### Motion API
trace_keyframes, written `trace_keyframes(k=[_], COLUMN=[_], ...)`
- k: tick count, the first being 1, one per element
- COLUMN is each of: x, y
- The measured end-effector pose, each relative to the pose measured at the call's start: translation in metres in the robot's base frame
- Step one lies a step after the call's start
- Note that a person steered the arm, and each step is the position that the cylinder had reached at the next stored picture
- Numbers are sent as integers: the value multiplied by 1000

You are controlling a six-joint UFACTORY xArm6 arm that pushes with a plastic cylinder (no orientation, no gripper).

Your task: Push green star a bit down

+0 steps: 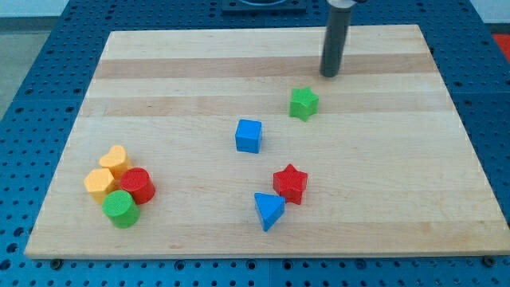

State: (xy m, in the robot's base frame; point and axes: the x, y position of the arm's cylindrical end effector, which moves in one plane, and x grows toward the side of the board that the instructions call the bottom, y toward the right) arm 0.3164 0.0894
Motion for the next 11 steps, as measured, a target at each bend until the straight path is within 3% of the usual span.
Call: trace_keyframes(k=[1, 3, 11], x=[9, 38, 76], y=[-45, -44, -27])
